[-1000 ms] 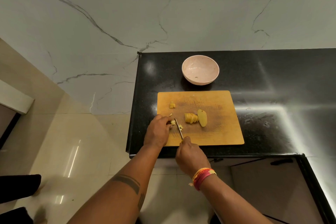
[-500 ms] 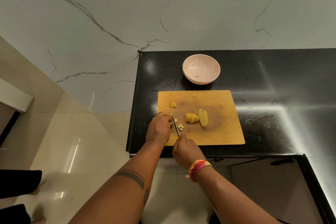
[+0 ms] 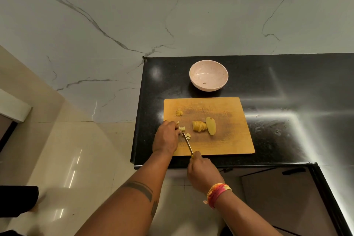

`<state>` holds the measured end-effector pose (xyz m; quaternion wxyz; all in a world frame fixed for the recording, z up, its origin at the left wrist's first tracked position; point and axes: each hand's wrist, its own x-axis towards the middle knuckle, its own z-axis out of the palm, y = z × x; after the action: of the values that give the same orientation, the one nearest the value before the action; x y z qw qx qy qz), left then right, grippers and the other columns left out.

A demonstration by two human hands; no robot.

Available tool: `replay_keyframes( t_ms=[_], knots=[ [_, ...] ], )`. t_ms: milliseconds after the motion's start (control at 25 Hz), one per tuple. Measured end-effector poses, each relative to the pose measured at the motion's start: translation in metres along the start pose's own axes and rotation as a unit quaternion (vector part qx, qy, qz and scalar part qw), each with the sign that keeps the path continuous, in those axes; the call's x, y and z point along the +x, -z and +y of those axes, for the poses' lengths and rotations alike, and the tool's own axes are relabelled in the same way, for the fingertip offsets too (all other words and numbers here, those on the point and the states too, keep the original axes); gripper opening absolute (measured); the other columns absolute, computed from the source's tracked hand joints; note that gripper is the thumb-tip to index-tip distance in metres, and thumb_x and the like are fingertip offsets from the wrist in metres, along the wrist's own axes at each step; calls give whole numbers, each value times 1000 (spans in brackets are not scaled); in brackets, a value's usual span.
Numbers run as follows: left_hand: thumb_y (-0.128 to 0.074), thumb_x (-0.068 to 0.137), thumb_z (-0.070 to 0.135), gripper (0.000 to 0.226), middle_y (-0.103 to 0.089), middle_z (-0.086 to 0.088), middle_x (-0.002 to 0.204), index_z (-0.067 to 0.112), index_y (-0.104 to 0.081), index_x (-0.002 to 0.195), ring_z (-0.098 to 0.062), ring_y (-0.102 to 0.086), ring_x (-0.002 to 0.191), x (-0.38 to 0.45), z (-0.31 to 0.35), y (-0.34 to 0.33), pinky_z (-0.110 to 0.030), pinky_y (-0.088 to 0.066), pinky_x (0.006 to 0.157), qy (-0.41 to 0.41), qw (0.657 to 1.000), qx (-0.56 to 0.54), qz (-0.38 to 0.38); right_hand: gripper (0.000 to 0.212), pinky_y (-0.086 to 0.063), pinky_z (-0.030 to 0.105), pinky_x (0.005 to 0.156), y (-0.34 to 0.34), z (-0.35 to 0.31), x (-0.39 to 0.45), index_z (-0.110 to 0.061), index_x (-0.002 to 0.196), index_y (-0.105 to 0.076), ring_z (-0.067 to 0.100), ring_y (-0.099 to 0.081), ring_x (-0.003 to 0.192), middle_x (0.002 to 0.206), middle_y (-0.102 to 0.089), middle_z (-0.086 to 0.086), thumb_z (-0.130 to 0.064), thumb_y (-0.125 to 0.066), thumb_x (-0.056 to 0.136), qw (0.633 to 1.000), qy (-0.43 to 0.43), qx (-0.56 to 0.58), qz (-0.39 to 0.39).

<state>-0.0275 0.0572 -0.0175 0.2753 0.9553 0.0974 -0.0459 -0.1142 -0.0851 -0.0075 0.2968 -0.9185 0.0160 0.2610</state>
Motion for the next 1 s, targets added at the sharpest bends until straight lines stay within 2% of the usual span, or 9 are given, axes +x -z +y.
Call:
replay_keyframes(
  t_ms=[120,240,360,520,640,800,920,1000],
  knots=[
    [-63,100,31,23,-60,0,117,19,-68,119,-14,-57,102,-3,-1,-3,-31,-53,87,-9,1000,-11,-3,15,-46,36,53,1,5,-4,-18,101,-45,20,-61,63,74,-63,2,-25,-32,106,999,-22,21,43],
    [-66,98,29,32,-59,1,119,18,-66,128,-12,-59,103,-8,-5,-7,-31,-55,90,-17,999,-48,-6,16,-50,37,57,-3,1,-5,-19,100,-44,22,-63,66,77,-64,4,-25,-31,105,997,-46,39,46],
    [-67,97,28,42,-55,2,123,18,-60,137,-11,-60,103,-8,-8,-8,-33,-56,93,-35,996,-70,-29,12,-46,34,55,-11,-14,2,-15,102,-45,20,-61,65,78,-62,4,-21,-34,103,996,-48,59,44],
    [-62,99,28,51,-46,0,134,17,-49,147,-15,-56,113,-8,-6,-7,-30,-52,97,-60,995,-44,-65,7,-42,33,57,-9,-30,18,-11,104,-45,22,-55,67,81,-57,5,-14,-39,100,994,-57,78,47],
    [-62,99,28,53,-42,1,134,18,-46,149,-14,-53,114,-10,-2,-7,-27,-48,95,-70,996,-23,-52,6,-43,32,56,-7,-29,17,-13,102,-44,19,-56,65,79,-57,3,-15,-39,101,994,-54,76,51],
    [-63,99,28,54,-40,1,137,20,-44,150,-13,-51,119,-20,-1,-10,-24,-47,97,-46,997,-49,-28,11,-41,32,52,-9,-12,5,-18,98,-43,19,-60,66,79,-61,3,-21,-35,104,993,-73,76,59],
    [-68,95,33,63,-37,2,141,21,-42,151,-12,-45,127,-27,-7,-14,-28,-47,104,-75,995,-37,-50,10,-40,31,52,-12,-8,6,-18,102,-43,18,-61,67,80,-62,2,-23,-34,105,993,-81,75,52],
    [-69,95,34,61,-40,2,139,20,-44,149,-13,-47,123,-23,-4,-14,-29,-48,102,-63,996,-34,-46,10,-45,32,54,-14,-12,9,-19,103,-44,18,-63,68,80,-63,3,-23,-35,105,993,-78,72,51]
  ],
)
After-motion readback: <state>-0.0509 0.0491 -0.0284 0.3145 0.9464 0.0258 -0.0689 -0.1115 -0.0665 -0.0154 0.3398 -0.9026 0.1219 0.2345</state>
